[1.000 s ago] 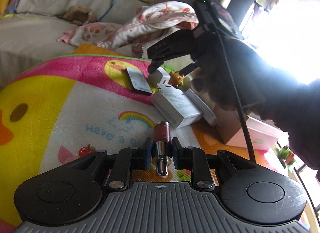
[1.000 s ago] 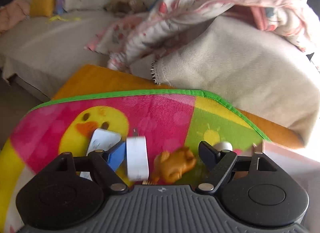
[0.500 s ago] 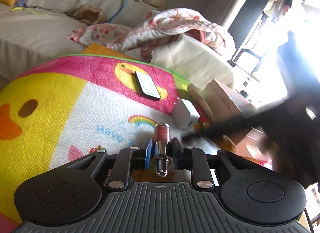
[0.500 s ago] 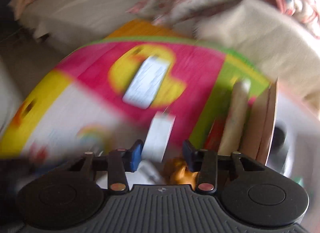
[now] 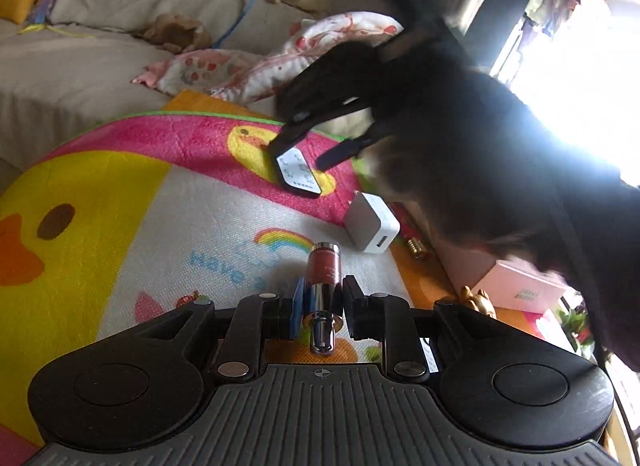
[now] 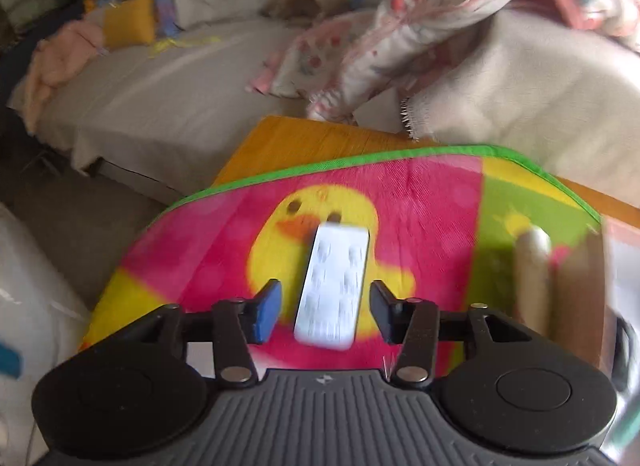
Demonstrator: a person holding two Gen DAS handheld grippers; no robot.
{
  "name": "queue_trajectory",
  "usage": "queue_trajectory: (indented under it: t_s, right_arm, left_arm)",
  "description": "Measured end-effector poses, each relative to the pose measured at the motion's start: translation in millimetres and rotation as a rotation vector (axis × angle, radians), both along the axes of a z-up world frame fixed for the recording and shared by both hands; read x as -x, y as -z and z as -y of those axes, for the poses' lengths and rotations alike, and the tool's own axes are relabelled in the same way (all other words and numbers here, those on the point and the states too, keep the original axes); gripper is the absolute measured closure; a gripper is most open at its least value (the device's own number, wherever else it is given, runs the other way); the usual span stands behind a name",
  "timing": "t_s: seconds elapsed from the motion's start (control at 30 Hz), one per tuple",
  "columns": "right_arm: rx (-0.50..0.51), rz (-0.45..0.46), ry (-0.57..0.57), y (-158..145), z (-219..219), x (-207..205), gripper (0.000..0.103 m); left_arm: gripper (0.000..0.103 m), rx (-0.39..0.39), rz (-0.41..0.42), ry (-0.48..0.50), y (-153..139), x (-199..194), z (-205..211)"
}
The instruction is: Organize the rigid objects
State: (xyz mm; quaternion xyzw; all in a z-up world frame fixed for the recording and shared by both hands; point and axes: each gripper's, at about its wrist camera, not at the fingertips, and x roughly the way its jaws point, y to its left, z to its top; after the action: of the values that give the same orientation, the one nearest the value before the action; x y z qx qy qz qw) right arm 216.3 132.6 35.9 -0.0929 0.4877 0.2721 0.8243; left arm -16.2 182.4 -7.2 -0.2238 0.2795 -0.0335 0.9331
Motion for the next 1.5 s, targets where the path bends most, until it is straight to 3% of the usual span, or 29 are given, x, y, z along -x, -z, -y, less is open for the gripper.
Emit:
queue_trajectory:
  t_s: [0.07,0.1,0.27,0.3,0.37,0.47,0.6,0.73,0.83,0.87,0.9,1.07,1.2,1.5]
  right_arm:
    - [0.039,0.027,-0.005,3.8,-9.2,-1.6,0.056]
    - [0.056,0.032,-0.035,2.4,-12.2,1.9,0.064]
    - [-0.039,0.064,-0.099,-40.3,36.5,46.5,0.065]
    - [-0.058,0.079,-0.11,-49.2,53.1,57.4,0.072]
    - [-0.079,0.092,-0.127,-64.8,87.1,83.5,0.103]
    - [-0.091,0.165,-0.095,-78.1,147.2,125.1,0.102]
    - [-0.011,0.251,-0.02,-67.7,206.3,168.9,0.102]
    - [-0.031,0.206,0.007,-42.9,245.5,192.6,0.097]
    - [-0.113,0.153,-0.015,-23.7,252.0,208.8,0.062]
    - [-0.138,0.148,-0.026,-19.1,250.9,214.2,0.042]
    - [-0.157,0.148,-0.045,-11.0,247.2,220.1,0.033]
    - [-0.062,0.268,-0.103,10.6,224.0,246.8,0.035]
    - [-0.02,0.276,-0.103,19.4,230.3,249.2,0.055]
    - [-0.037,0.294,0.023,25.6,285.0,255.6,0.053]
  left_arm:
    - [0.079,0.008,0.001,0.001,0.3,0.0,-1.1]
    - [0.079,0.009,0.003,0.003,0.3,0.0,-1.5]
    - [0.079,0.023,0.006,0.015,1.0,0.7,-3.0]
    - [0.079,0.023,0.006,0.017,0.9,0.5,-2.8]
    - [0.079,0.017,0.007,0.024,1.4,-0.9,-1.9]
    - [0.079,0.006,0.006,0.033,1.3,-2.0,0.5]
    - [0.079,-0.031,0.006,0.06,-0.5,-4.8,8.0]
    - [0.079,-0.064,0.001,0.077,-2.6,-4.2,15.4]
    - [0.079,-0.073,-0.016,0.101,-2.5,-2.0,23.0]
    - [0.079,-0.077,-0.02,0.112,-2.4,0.3,26.8]
    - [0.079,-0.086,-0.023,0.123,-2.5,3.4,31.3]
    - [0.08,-0.188,-0.036,0.182,-6.8,21.9,56.7]
    - [0.08,-0.239,-0.059,0.253,-10.4,38.2,70.8]
    - [0.079,-0.293,-0.084,0.239,-12.1,36.3,85.3]
